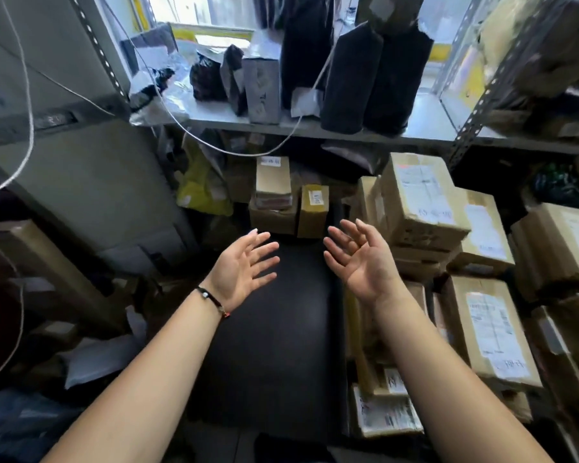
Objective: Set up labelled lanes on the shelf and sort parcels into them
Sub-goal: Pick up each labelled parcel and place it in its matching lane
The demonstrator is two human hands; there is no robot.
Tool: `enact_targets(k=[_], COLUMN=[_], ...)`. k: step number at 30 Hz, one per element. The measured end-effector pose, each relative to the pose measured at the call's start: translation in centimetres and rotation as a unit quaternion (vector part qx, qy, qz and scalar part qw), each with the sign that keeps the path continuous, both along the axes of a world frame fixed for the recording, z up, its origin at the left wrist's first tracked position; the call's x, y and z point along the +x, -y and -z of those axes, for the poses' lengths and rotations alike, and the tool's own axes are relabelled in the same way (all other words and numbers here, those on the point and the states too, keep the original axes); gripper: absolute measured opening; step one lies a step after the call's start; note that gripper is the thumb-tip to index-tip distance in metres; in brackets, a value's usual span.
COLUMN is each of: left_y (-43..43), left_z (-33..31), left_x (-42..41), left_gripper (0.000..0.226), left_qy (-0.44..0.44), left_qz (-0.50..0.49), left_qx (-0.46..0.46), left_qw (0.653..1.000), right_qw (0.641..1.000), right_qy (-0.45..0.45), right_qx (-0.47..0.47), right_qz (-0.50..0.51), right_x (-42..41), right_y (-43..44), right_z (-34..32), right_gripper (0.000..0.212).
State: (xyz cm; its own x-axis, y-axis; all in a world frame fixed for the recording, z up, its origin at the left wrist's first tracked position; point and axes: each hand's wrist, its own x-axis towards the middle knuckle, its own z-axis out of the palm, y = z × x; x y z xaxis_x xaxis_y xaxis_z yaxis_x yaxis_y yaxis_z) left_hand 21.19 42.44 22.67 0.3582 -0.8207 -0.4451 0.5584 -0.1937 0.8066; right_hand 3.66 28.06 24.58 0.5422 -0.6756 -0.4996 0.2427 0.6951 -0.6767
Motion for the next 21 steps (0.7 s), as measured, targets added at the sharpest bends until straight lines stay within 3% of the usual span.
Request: enact_targets(k=[8, 11, 13, 17, 21], left_y=[7.5, 9.8, 11.4, 13.8, 13.8], left_z=[1.9, 2.9, 3.5, 4.7, 5.7], left_x=[11.1, 14.5, 16.5, 19.2, 19.9], left_gripper=[0.04, 0.026, 0.036, 0.053, 0.054], left_qy=[0.049, 0.061, 0.071, 0.079, 0.05], left_qz=[-0.02, -0.014, -0.02, -0.032, -0.037], left_qx=[0.099, 0.124, 0.135, 0.142, 0.146], left_qw=[0.994, 0.99, 0.988, 0.986, 0.987], right_qw=[0.982, 0.962, 0.944, 0.845, 0.756], right_qy=[-0.145, -0.211, -0.256, -0.399, -0.518], right_qx=[-0.058, -0.084, -0.136, -0.322, -0.35], right_qz=[-0.102, -0.149, -0.155, -0.153, -0.194], right_x=[13.3, 17.7, 20.2, 24.9, 29.3], right_y=[7.7, 9.5, 10.3, 12.4, 14.0], right_z=[3.7, 5.8, 6.9, 9.0, 11.3], right_gripper=[0.017, 0.051, 0.075, 0.119, 0.129])
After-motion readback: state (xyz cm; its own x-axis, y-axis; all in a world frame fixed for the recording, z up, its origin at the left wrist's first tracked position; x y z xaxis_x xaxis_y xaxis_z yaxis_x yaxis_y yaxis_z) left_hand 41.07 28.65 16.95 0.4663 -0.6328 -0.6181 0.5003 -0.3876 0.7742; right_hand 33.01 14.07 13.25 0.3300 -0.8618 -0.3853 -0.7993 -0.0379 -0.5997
